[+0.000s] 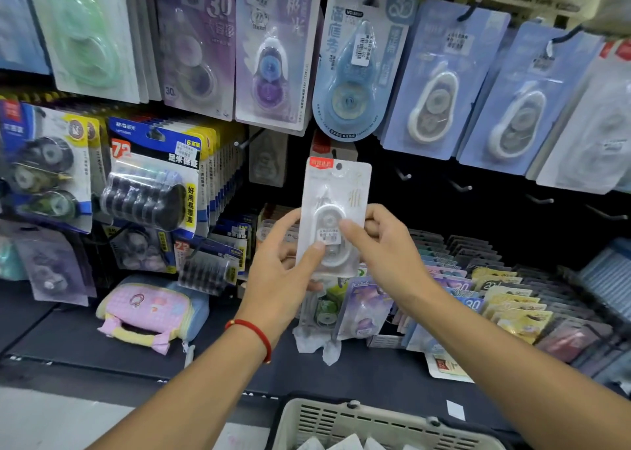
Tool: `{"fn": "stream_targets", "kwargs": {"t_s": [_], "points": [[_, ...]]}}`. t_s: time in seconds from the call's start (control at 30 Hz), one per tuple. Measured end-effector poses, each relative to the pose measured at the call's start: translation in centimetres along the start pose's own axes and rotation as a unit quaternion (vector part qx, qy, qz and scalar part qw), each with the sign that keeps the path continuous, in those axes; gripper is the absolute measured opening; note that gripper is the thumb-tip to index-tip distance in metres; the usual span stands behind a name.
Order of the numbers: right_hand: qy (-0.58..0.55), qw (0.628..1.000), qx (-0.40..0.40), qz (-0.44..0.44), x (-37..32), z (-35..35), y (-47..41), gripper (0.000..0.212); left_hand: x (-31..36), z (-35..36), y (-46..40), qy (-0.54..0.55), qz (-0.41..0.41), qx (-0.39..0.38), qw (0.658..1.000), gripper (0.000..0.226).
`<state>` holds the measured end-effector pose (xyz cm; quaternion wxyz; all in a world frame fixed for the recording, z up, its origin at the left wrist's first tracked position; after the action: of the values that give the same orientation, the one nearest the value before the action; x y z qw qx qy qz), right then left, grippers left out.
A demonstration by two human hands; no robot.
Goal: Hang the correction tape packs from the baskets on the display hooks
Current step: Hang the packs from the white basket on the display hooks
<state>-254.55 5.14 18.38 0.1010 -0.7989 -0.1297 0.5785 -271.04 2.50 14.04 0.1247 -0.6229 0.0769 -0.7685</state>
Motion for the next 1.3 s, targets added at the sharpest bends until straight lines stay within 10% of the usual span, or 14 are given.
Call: {"fn": "stream_targets", "kwargs": {"t_s": [0.67, 1.03, 1.17, 1.3], "points": [[0.027, 0.994, 0.106, -0.016, 1.9, 2.1, -2.2, 0.021, -1.8, 0.2, -1.4, -0.086, 0.0, 0.068, 0.994, 0.058], [0.136, 0.972, 0.096, 0.165, 5.8, 1.2, -7.2, 0.061, -6.2, 1.6, -4.8, -0.207, -0.09, -0.03, 0.974, 0.082], [0.15, 0.976, 0.025, 0.158, 8.6, -3.0, 0.3, 0.019, -7.6, 2.2, -2.0, -0.341, -0.118, -0.205, 0.91, 0.078], [0.256, 0.947, -0.088, 0.175, 12.8, -8.6, 10.3, 0.017, -9.3, 3.1, 3.2, -0.508, -0.119, -0.474, 0.709, 0.057]]}}
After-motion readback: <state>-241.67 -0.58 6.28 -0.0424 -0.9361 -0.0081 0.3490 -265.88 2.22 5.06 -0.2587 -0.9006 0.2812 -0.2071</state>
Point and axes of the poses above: each hand's wrist, its own y-axis away from the middle knuckle, its own z-axis out of the palm, x = y × z, the point moved 2 cm from there along -y, towards the middle knuckle, and after that the axes turned 1 degree about x, right-handed, at the moved point
